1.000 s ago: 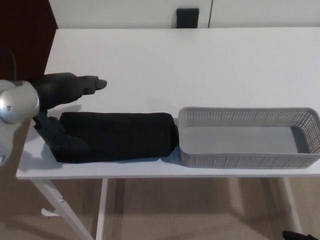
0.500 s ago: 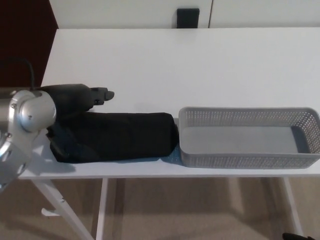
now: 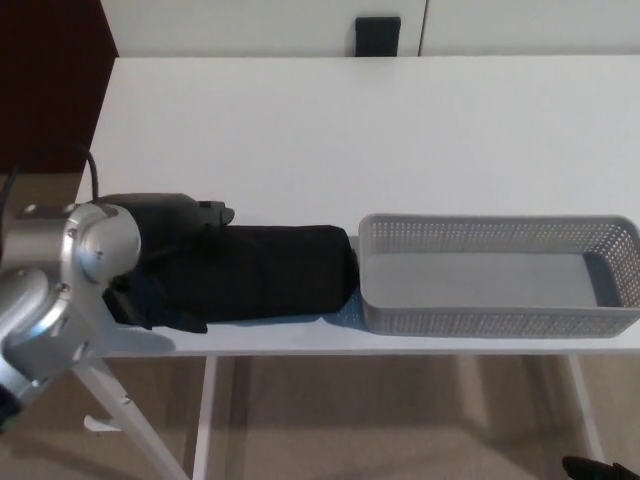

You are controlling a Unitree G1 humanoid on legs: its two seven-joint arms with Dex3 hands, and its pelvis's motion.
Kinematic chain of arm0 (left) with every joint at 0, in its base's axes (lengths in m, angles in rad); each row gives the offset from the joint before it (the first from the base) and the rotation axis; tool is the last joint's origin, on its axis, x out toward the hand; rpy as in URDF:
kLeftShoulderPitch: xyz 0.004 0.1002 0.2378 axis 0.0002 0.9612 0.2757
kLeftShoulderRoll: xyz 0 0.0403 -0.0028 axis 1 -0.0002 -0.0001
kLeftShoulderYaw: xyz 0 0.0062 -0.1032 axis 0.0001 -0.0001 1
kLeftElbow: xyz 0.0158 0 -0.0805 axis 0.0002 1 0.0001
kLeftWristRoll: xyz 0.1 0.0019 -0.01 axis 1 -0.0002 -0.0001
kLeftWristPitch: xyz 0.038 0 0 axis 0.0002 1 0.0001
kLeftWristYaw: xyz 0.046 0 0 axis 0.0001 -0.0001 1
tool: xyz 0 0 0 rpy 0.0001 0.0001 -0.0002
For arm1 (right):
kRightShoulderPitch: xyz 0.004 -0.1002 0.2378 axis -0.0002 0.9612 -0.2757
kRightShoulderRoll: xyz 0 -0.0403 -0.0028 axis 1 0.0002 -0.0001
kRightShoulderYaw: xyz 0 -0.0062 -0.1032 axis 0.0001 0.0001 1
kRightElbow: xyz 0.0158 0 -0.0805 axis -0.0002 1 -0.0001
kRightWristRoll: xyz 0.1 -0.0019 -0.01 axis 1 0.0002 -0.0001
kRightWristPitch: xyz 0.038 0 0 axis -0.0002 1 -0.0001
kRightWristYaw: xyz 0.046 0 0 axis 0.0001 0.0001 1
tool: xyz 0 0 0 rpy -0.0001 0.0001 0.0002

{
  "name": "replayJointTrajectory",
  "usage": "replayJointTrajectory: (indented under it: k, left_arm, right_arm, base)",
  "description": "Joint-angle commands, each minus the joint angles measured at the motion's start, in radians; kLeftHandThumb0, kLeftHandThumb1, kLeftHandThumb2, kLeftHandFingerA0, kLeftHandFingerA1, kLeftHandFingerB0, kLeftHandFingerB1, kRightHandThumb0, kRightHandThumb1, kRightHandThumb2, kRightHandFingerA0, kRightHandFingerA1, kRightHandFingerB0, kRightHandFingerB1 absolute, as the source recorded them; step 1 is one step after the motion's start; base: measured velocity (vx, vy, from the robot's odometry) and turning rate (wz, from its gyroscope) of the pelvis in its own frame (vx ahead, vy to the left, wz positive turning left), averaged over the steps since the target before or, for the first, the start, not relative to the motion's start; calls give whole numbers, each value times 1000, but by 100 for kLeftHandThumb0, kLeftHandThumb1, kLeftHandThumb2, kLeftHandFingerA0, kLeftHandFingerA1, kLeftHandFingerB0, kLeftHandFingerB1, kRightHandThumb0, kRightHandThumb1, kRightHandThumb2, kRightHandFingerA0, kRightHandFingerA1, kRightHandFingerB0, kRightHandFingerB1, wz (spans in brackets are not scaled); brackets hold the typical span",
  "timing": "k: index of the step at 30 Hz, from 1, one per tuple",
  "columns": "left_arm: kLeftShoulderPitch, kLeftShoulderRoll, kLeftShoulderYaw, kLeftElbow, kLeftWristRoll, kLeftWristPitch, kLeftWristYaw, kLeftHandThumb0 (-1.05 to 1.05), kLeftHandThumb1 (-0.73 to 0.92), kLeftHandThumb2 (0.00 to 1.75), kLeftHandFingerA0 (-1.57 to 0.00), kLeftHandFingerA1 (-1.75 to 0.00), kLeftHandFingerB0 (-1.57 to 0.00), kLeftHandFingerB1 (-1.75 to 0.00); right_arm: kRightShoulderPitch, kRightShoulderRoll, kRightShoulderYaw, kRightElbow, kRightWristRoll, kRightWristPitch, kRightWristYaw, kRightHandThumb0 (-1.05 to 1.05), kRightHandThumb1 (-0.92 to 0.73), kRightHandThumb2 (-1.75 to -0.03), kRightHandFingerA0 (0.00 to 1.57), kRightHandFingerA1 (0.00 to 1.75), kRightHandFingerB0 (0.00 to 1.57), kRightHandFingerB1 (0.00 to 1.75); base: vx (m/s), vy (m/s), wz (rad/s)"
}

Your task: The robot walk towards a table in front and pick up a black pencil case on the left hand side and put the pencil case into a small container on the right hand side

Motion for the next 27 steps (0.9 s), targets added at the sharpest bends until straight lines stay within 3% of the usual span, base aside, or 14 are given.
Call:
replayJointTrajectory:
  k: [1,6,7,8,12,15,17,18,19,20,22,23,25,27]
  left_arm:
    - [17,-20,-8,35,81,-1,39,-66,40,79,0,0,0,-2]
    - [23,-48,-17,87,118,-28,83,-67,40,80,0,0,0,-4]
    - [28,-53,-18,94,122,-35,95,-68,40,80,0,0,0,-4]
    - [32,-58,-19,102,126,-40,104,-68,40,80,0,0,0,-4]
    - [54,-76,-23,136,142,-73,141,-67,38,81,0,-3,0,-7]
    - [75,-95,-53,164,188,-93,195,-57,35,79,-2,-24,-2,-20]
    - [72,-94,-78,180,220,-116,208,-57,44,54,-22,-31,-2,-23]
    - [97,-103,-77,197,201,-153,238,-37,54,57,-81,-85,-17,-28]
    - [105,-105,-76,204,197,-170,253,-31,62,59,-81,-105,-28,-30]
    - [120,-112,-77,220,195,-193,281,-25,70,61,-88,-87,-55,-37]
    - [140,-124,-75,237,197,-211,318,-25,69,60,-79,-98,-69,-40]
    - [152,-124,-67,242,199,-230,354,-26,68,60,-77,-78,-79,-47]
    - [165,-124,-64,246,216,-247,399,-30,76,62,-77,-77,-72,-46]
    - [188,-124,-38,247,204,-283,456,-25,84,65,-71,-127,-71,-58]
  right_arm:
    - [6,-19,-1,-8,-1,10,1,-56,-44,-75,60,52,32,45]
    - [-3,-22,1,-8,0,9,6,-56,-44,-75,60,53,31,45]
    - [-5,-23,0,-5,0,6,5,-50,-52,-56,67,41,37,36]
    - [-6,-23,0,-3,0,4,6,-55,-44,-75,61,53,31,45]
    - [-10,-19,-4,4,8,-1,10,-55,-43,-75,62,53,32,45]
    - [-8,-17,-2,-11,5,2,7,-56,-44,-75,61,53,33,45]
    - [-12,-15,-3,-14,5,6,2,-55,-44,-74,62,52,33,45]
    - [-8,-12,0,-30,5,11,2,-55,-44,-74,61,52,33,45]
    - [-6,-13,0,-35,3,12,0,-56,-44,-74,62,52,33,45]
    - [-4,-14,1,-43,-1,15,-4,-55,-44,-75,61,52,32,45]
    - [-3,-14,0,-49,1,16,-2,-55,-44,-74,61,52,32,45]
    - [-7,-14,0,-49,2,17,0,-55,-44,-74,62,53,33,46]
    - [-9,-16,3,-53,-4,23,-5,-56,-44,-75,62,53,33,46]
    - [-5,-18,7,-62,-11,28,-7,-55,-45,-75,61,53,34,46]
  base:
    - [0,0,0]
    - [0,0,0]
    - [0,0,0]
    - [0,0,0]
    - [0,0,0]
    - [0,0,0]
    - [0,0,0]
    - [0,0,0]
    - [0,0,0]
    - [0,0,0]
    - [0,0,0]
    - [0,0,0]
    - [0,0,0]
    - [0,0,0]
